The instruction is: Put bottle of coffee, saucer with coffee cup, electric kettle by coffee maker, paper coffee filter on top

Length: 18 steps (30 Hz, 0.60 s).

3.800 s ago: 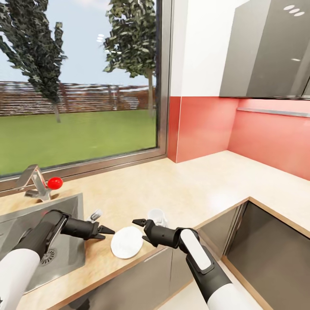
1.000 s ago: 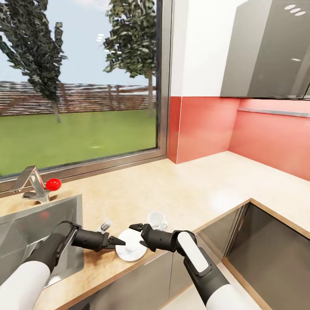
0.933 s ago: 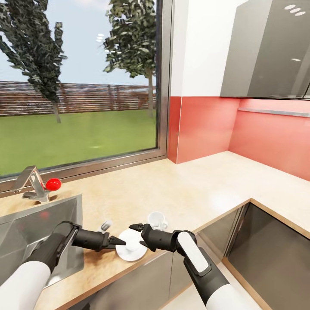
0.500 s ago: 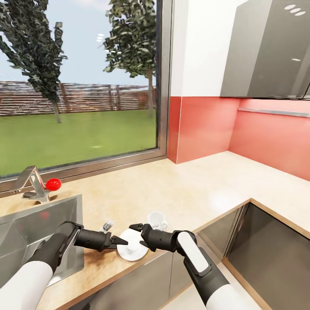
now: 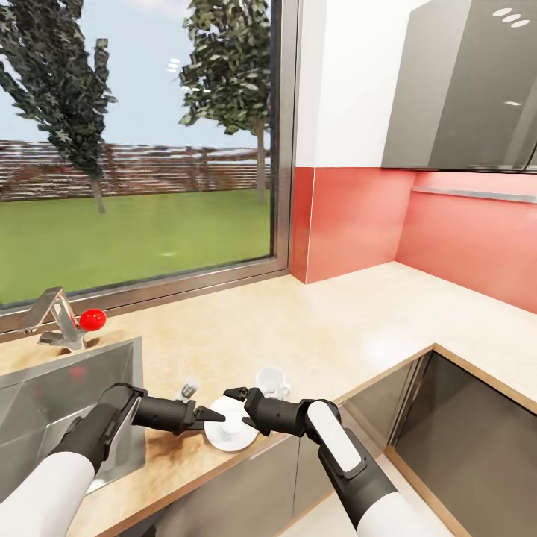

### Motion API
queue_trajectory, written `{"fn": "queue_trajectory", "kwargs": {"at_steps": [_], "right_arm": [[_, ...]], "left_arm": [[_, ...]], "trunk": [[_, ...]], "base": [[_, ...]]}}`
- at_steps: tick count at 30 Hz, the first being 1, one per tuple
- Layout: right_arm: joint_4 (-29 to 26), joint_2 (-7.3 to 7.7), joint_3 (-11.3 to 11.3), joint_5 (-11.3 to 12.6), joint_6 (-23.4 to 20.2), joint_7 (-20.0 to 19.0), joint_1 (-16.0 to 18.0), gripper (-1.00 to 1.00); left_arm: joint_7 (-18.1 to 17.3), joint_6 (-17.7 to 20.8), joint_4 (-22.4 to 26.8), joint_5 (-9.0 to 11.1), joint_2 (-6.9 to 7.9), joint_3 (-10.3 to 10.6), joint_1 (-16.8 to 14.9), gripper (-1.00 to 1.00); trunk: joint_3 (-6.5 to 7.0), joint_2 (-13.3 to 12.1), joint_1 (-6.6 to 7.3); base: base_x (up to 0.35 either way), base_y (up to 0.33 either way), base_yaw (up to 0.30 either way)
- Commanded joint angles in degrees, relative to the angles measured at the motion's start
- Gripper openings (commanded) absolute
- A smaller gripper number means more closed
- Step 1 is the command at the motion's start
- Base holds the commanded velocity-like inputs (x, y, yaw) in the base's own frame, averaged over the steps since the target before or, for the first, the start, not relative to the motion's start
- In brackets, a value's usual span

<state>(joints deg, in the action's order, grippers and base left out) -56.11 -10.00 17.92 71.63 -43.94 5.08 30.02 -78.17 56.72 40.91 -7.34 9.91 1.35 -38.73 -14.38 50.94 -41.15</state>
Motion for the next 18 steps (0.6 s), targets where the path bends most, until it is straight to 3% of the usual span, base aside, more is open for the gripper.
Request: {"fn": "queue_trajectory", "kwargs": {"at_steps": [1, 18], "right_arm": [[-0.1, 0.0, 0.0, 0.6, -0.1, 0.5, 0.0, 1.0], [2.4, 0.0, -0.2, 0.7, 0.0, 0.5, 0.0, 1.0]], "left_arm": [[-0.4, 0.4, 0.1, -0.7, 0.02, 0.0, 0.0, 1.0], [-0.4, 0.4, 0.1, -0.7, -0.04, 0.1, 0.0, 1.0]], "trunk": [[-0.09, 0.1, -0.01], [-0.09, 0.1, -0.01]], "base": [[0.0, 0.0, 0.0], [0.0, 0.0, 0.0]]}}
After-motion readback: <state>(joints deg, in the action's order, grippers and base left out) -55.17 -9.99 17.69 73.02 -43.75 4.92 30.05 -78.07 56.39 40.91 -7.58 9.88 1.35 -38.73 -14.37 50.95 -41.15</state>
